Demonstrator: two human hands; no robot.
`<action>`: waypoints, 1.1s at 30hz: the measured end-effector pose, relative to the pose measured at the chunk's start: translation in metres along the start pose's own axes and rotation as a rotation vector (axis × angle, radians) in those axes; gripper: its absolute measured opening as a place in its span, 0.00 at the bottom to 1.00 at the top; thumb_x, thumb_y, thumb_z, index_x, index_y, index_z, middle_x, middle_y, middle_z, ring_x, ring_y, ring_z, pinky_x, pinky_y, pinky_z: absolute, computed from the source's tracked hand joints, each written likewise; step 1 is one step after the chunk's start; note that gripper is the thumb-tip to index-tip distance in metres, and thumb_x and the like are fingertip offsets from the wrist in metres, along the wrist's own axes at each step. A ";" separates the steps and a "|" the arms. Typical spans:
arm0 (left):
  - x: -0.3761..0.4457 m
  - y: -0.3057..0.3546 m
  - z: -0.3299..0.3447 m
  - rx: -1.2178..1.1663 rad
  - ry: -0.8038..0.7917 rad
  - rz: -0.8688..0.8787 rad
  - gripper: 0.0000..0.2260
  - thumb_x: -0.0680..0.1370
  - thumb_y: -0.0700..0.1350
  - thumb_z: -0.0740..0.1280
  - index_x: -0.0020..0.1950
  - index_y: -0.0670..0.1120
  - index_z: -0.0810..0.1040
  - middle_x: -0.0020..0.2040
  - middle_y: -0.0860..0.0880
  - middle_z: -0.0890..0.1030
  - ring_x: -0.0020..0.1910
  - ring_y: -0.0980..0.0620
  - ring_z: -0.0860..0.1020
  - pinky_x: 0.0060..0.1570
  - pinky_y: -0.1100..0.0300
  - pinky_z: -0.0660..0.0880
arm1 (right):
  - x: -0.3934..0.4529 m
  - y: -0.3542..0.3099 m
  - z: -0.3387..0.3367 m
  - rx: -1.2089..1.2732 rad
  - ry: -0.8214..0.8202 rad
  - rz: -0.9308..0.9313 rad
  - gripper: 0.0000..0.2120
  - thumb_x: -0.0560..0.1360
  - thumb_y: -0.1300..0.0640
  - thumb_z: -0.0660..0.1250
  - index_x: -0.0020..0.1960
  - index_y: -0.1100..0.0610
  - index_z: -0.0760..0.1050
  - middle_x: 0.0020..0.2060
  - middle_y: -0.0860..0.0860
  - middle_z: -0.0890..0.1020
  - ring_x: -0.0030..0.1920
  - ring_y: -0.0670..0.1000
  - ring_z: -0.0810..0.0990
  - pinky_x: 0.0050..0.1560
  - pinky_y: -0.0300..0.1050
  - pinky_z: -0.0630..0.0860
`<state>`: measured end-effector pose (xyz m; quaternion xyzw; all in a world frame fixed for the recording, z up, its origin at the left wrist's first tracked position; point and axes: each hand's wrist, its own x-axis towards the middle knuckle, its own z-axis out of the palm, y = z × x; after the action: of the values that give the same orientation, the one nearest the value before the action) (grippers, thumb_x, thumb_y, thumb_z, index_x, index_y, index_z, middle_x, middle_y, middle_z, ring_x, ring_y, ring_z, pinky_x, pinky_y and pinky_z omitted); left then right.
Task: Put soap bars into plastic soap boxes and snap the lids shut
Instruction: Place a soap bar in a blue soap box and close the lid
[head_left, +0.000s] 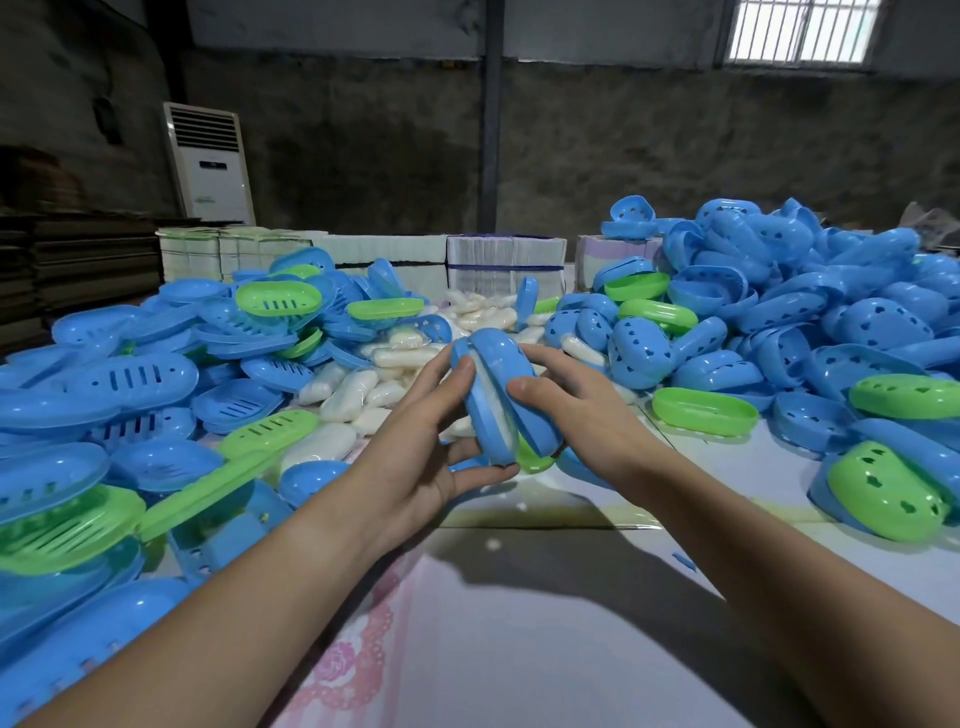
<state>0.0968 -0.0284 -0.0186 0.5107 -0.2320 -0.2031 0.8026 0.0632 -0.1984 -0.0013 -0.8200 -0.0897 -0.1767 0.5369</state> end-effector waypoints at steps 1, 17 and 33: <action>0.000 -0.001 0.000 -0.016 -0.003 -0.003 0.12 0.74 0.59 0.70 0.57 0.64 0.83 0.59 0.53 0.85 0.50 0.41 0.86 0.43 0.49 0.82 | 0.000 0.001 0.000 -0.013 0.002 -0.003 0.26 0.63 0.34 0.66 0.61 0.36 0.76 0.49 0.58 0.81 0.48 0.56 0.83 0.54 0.60 0.79; -0.004 -0.003 0.007 0.029 -0.015 0.046 0.26 0.71 0.57 0.72 0.70 0.63 0.74 0.61 0.49 0.85 0.56 0.40 0.85 0.45 0.46 0.83 | -0.004 -0.001 0.007 -0.008 0.071 -0.009 0.26 0.61 0.31 0.68 0.58 0.32 0.74 0.38 0.43 0.74 0.35 0.40 0.76 0.40 0.42 0.72; -0.004 -0.001 0.008 -0.015 0.025 0.100 0.28 0.71 0.56 0.72 0.72 0.62 0.72 0.57 0.50 0.86 0.57 0.38 0.84 0.39 0.51 0.83 | -0.005 -0.003 0.009 0.041 0.068 -0.052 0.32 0.61 0.33 0.69 0.64 0.37 0.74 0.36 0.41 0.74 0.34 0.41 0.78 0.36 0.37 0.72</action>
<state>0.0888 -0.0317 -0.0170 0.4951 -0.2456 -0.1579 0.8183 0.0593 -0.1887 -0.0046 -0.7999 -0.0964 -0.2165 0.5514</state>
